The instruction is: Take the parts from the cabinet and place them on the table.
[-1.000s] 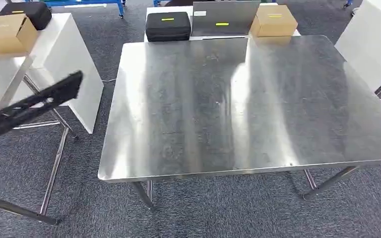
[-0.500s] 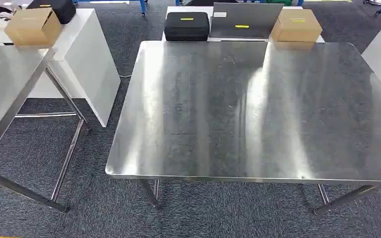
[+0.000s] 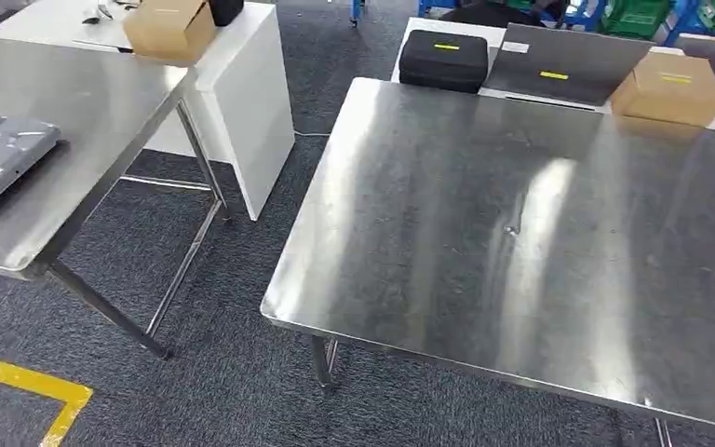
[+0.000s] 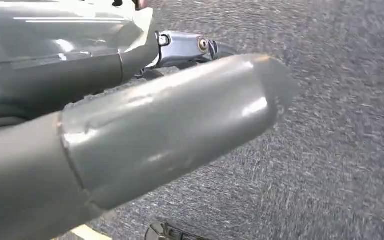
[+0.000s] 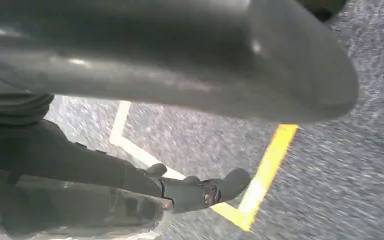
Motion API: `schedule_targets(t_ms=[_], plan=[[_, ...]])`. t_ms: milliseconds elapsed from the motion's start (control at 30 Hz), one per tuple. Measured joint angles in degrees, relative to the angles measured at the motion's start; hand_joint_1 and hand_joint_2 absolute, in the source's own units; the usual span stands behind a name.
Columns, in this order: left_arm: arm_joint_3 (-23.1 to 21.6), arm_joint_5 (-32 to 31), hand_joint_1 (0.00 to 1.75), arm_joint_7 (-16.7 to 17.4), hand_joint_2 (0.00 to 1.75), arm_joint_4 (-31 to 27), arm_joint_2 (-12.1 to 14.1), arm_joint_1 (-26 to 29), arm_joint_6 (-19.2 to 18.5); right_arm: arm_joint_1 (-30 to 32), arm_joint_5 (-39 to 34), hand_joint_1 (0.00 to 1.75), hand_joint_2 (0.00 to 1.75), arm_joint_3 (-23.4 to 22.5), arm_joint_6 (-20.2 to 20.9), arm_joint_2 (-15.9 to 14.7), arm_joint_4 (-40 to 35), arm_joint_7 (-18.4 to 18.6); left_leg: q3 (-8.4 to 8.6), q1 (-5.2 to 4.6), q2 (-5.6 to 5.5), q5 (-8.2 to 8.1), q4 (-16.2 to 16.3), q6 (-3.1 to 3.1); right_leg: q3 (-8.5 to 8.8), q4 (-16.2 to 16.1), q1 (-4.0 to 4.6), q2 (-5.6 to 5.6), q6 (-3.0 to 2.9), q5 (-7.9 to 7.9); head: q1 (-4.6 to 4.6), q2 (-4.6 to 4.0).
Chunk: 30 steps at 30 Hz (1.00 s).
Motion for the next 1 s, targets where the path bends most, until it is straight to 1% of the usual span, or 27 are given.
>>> schedule_targets(t_ms=[67, 100, 133, 167, 200, 233, 267, 300, 333, 367, 433, 467, 500, 533, 600, 633, 667, 700, 733, 767, 800, 833, 867, 900, 933, 967, 1000], plan=[[0.0, 0.02, 0.0, 0.0, 0.0, 0.0, 0.0, 0.21, 0.04, -0.33, 0.15, 0.0, 0.0, 0.15, 0.0, -0.02, 0.0, 0.11, -0.33, 0.26, -0.52, -0.17, -0.13, -0.39, 0.57, 0.11, 0.22, -0.65, -0.8, -0.2, -0.06, 0.0], [0.0, 0.02, 0.0, 0.0, 0.0, 0.02, 0.02, 0.32, 0.04, -0.42, 0.13, 0.0, 0.0, 0.24, -0.02, 0.07, 0.0, 0.15, -0.36, 0.41, -0.75, -0.23, -0.11, -0.63, 0.83, 0.05, -0.12, -0.99, -1.24, -0.07, -0.06, 0.0], [0.0, 0.02, 0.0, 0.07, 0.0, 0.02, 0.15, 0.38, 0.07, -0.43, -0.09, 0.0, 0.0, 0.26, -0.07, 0.22, 0.0, 0.15, -0.32, 0.63, -0.35, -0.56, 0.45, -0.88, 1.07, -0.33, -0.7, -1.43, -1.51, 0.1, 0.0, 0.0], [0.0, 0.0, 0.0, 0.07, 0.0, 0.02, 0.15, 0.43, 0.11, -0.44, -0.26, 0.0, 0.0, 0.24, -0.31, 0.22, 0.0, 0.18, -0.9, 0.39, 2.46, -1.74, 2.12, -1.26, 1.27, -0.31, -0.58, -1.64, -1.88, 0.0, -0.13, 0.0], [0.0, -0.02, 0.0, 0.13, 0.0, 0.02, 0.11, 0.31, 0.13, -0.39, -0.24, 0.0, 0.0, 0.26, -0.52, 0.22, 0.0, 0.22, -2.71, 0.55, 4.29, -4.03, 5.82, -1.69, 1.44, -0.31, -0.55, -2.07, -2.2, -0.19, -0.5, 0.0], [0.0, -0.02, 0.0, 0.22, 0.0, 0.02, 0.11, 0.17, 0.11, -0.24, -0.24, 0.0, 0.0, 0.26, -0.55, 0.24, 0.0, 0.35, -5.2, 0.81, 5.27, -6.51, 10.75, -2.06, 1.55, -0.3, -0.47, -2.6, -2.35, -0.31, -0.48, 0.0], [-0.02, -0.09, 0.0, 0.28, 0.0, 0.02, 0.11, 0.07, 0.07, -0.07, -0.24, 0.0, 0.0, 0.26, -0.57, 0.31, 0.0, 0.5, -7.95, 1.03, 5.68, -8.52, 15.82, -2.36, 1.61, -0.27, -0.43, -3.15, -2.48, -0.42, -0.46, 0.0], [0.0, -0.09, 0.0, 0.37, 0.0, 0.02, 0.09, 0.09, -0.04, -0.01, -0.24, 0.0, 0.0, 0.26, -0.61, 0.28, 0.0, 0.59, -9.58, 1.23, 5.79, -9.05, 18.53, -2.58, 1.63, -0.25, -0.43, -3.5, -2.55, -0.5, -0.48, 0.0], [0.0, -0.09, 0.0, 0.39, 0.0, 0.02, 0.11, 0.16, -0.07, -0.04, -0.24, 0.0, 0.0, 0.26, -0.61, 0.31, 0.0, 0.74, -10.03, 1.52, 5.99, -8.04, 18.64, -2.75, 1.71, -0.24, -0.48, -3.74, -2.57, -0.54, -0.48, 0.0], [0.02, 0.0, 0.0, 0.42, 0.0, 0.02, 0.15, 0.2, -0.24, -0.08, -0.24, 0.0, 0.0, 0.26, -0.61, 0.37, 0.0, 0.85, -9.1, 1.73, 6.05, -6.03, 16.23, -2.83, 1.79, -0.24, -0.52, -3.82, -2.53, -0.63, -0.5, 0.0], [0.02, -0.02, 0.0, 0.29, 0.0, 0.02, 0.26, 0.15, -0.83, -0.11, -0.35, 0.0, 0.0, 0.31, -0.48, 0.52, 0.0, 0.94, -3.95, 1.86, 6.47, -0.61, 5.84, -2.71, 2.21, -0.25, -0.65, -3.99, -2.14, -0.89, -0.5, 0.0], [0.0, -0.11, 0.0, 0.2, 0.0, 0.02, 0.26, 0.1, -1.09, -0.14, -0.42, 0.0, 0.0, 0.31, -0.44, 0.52, 0.0, 0.98, -1.74, 1.85, 7.09, 0.53, 1.84, -2.47, 2.35, -0.29, -0.59, -4.06, -1.97, -0.98, -0.52, 0.0], [0.0, -0.28, 0.0, 0.13, 0.0, 0.02, 0.28, -0.07, -1.25, -0.16, -0.5, 0.0, 0.0, 0.31, -0.44, 0.59, 0.0, 1.03, -1.36, 1.5, 7.07, 0.23, 0.67, -2.42, 2.3, 0.08, 0.13, -4.09, -1.42, -1.34, -0.46, 0.0], [0.0, -0.5, 0.0, 0.04, 0.0, 0.02, 0.28, -0.09, -1.38, -0.15, -0.57, 0.0, 0.0, 0.31, -0.44, 0.61, 0.0, 1.05, -1.5, 1.43, 6.88, 0.25, 0.77, -2.14, 2.32, -0.15, 0.03, -4.17, -1.16, -1.3, -0.22, 0.0], [0.0, -0.57, 0.0, -0.02, 0.0, 0.02, 0.33, -0.03, -1.77, -0.16, -0.59, 0.0, 0.0, 0.31, -0.44, 0.63, 0.0, 1.14, -1.58, 0.85, 6.57, 0.27, 0.74, -1.37, 2.44, -0.57, -0.05, -4.38, -0.33, -1.17, -0.24, 0.0], [0.0, -0.57, 0.0, -0.04, 0.0, 0.02, 0.31, -0.05, -1.9, -0.17, -0.63, 0.0, 0.0, 0.31, -0.44, 0.66, 0.0, 1.14, -1.23, 1.24, 6.54, 0.88, -0.01, -0.62, 2.25, -0.17, 0.34, -4.41, 0.12, -1.44, -0.24, 0.0], [0.0, -0.55, 0.0, -0.09, 0.0, 0.02, 0.26, -0.05, -1.95, -0.17, -0.72, 0.0, 0.0, 0.31, -0.44, 0.59, 0.0, 1.14, -1.12, 1.19, 6.57, 1.07, -0.14, -0.35, 1.73, 1.22, -0.11, -4.31, 0.11, -2.25, -0.25, 0.0], [0.0, -0.55, 0.0, -0.11, 0.0, 0.02, 0.35, -0.07, -1.99, -0.15, -0.74, 0.0, 0.0, 0.31, -0.44, 0.61, 0.0, 1.14, -1.2, 1.19, 6.57, 1.16, -0.16, 0.09, 0.38, 4.14, -0.05, -4.22, -0.25, -4.04, 0.04, 0.0], [0.02, -0.52, 0.0, -0.2, 0.0, 0.02, 0.44, -0.07, -2.06, -0.15, -0.74, 0.0, 0.0, 0.31, -0.44, 0.61, 0.0, 1.14, -1.32, 1.09, 6.52, 1.18, -0.16, 0.31, -1.94, 8.91, -0.08, -4.17, -0.72, -6.35, 0.24, 0.0], [0.02, -0.52, 0.0, -0.31, 0.0, 0.02, 0.5, -0.06, -2.12, -0.1, -0.74, 0.0, 0.0, 0.31, -0.44, 0.61, 0.0, 1.14, -1.45, 1.01, 6.43, 1.2, -0.15, 0.35, -4.61, 14.36, -0.1, -4.08, -0.96, -8.53, 0.22, 0.0], [0.02, -0.52, 0.0, -0.37, 0.0, 0.02, 0.5, -0.04, -2.21, -0.06, -0.74, 0.0, 0.0, 0.31, -0.44, 0.63, 0.0, 1.14, -1.52, 0.97, 6.33, 1.2, -0.13, 0.35, -6.4, 17.98, -0.03, -3.95, -0.82, -9.61, 0.31, 0.0], [0.02, -0.52, 0.0, -0.44, 0.0, 0.02, 0.5, -0.02, -2.23, 0.01, -0.74, 0.0, 0.0, 0.31, -0.44, 0.63, 0.0, 1.14, -1.53, 0.92, 6.23, 1.22, -0.12, 0.36, -6.94, 18.96, 0.0, -3.84, -0.42, -9.51, 0.26, 0.0], [0.0, -0.52, 0.0, -0.48, 0.0, 0.02, 0.48, 0.04, -2.25, 0.02, -0.74, 0.0, 0.0, 0.31, -0.44, 0.59, 0.0, 1.14, -1.5, 0.9, 6.1, 1.22, -0.08, 0.36, -5.91, 16.84, -0.03, -3.81, 0.2, -8.27, 0.26, 0.0], [0.0, -0.52, 0.0, -0.5, 0.0, 0.02, 0.46, 0.04, -2.25, -0.01, -0.74, 0.0, 0.0, 0.31, -0.44, 0.59, 0.0, 1.14, -1.41, 0.9, 5.94, 1.22, -0.06, 0.33, -3.75, 12.57, -0.04, -3.8, 0.78, -6.37, 0.31, 0.0], [0.02, -0.52, 0.0, -0.55, 0.0, 0.02, 0.46, 0.02, -2.25, -0.08, -0.74, 0.0, 0.0, 0.31, -0.44, 0.59, 0.0, 1.14, -1.32, 0.91, 5.83, 1.2, -0.02, 0.28, -0.89, 6.95, -0.09, -3.8, 1.28, -4.25, 0.33, 0.0], [0.0, -0.52, 0.0, -0.57, 0.0, 0.02, 0.46, 0.01, -2.25, -0.13, -0.74, 0.0, 0.0, 0.31, -0.44, 0.55, 0.0, 1.14, -1.29, 0.9, 5.73, 1.19, 0.07, 0.15, 1.45, 2.31, -0.21, -3.69, 1.38, -2.84, 0.4, 0.0], [0.02, -0.52, 0.0, -0.57, 0.0, 0.02, 0.5, 0.0, -2.25, -0.19, -0.74, 0.0, 0.0, 0.31, -0.44, 0.55, 0.0, 1.14, -1.52, 0.23, 5.65, 0.96, 0.72, -0.31, 2.07, 0.0, 0.14, -3.6, 0.84, -1.97, 0.5, 0.0]])
